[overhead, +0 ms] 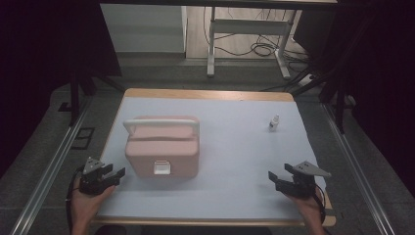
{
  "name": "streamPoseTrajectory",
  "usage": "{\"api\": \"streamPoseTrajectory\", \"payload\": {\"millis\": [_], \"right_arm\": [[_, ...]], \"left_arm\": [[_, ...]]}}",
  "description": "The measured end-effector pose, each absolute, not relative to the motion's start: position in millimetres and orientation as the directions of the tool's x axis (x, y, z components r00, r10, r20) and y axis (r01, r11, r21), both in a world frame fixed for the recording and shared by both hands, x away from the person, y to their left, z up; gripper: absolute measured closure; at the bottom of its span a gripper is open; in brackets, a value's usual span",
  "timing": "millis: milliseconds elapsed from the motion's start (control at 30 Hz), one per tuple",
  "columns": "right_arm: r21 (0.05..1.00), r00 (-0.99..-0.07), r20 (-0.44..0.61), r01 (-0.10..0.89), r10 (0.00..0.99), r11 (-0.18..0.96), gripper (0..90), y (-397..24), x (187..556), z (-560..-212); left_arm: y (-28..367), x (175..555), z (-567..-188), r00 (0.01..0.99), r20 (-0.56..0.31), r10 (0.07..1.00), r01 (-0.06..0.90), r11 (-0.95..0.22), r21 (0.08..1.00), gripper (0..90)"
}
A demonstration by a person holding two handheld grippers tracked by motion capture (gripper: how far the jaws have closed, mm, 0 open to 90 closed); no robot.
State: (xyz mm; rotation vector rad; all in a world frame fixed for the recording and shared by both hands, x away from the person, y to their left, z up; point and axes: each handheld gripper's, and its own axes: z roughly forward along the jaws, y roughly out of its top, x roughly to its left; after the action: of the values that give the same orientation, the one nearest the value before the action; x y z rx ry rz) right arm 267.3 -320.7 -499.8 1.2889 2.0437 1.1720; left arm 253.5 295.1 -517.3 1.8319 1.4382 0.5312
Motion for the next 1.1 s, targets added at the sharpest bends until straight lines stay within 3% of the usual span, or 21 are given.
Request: {"api": "streamPoseTrajectory", "payload": {"millis": [333,833,1100], "right_arm": [[0.845,-0.495,0.024,0.474,0.868,0.248,35.8,-312,265,-508],[0.852,-0.518,0.062,0.473,0.853,0.225,45.8,-330,264,-509],[0.861,-0.53,0.053,0.454,0.846,0.23,44.5,-330,262,-509]], "left_arm": [[296,252,-519,0.305,-0.149,0.941,0.647,-0.089,0.757,49.5],[290,255,-518,0.342,-0.172,0.924,0.635,-0.092,0.767,51.1],[285,251,-515,0.383,-0.147,0.912,0.614,-0.133,0.778,66.2]]}}
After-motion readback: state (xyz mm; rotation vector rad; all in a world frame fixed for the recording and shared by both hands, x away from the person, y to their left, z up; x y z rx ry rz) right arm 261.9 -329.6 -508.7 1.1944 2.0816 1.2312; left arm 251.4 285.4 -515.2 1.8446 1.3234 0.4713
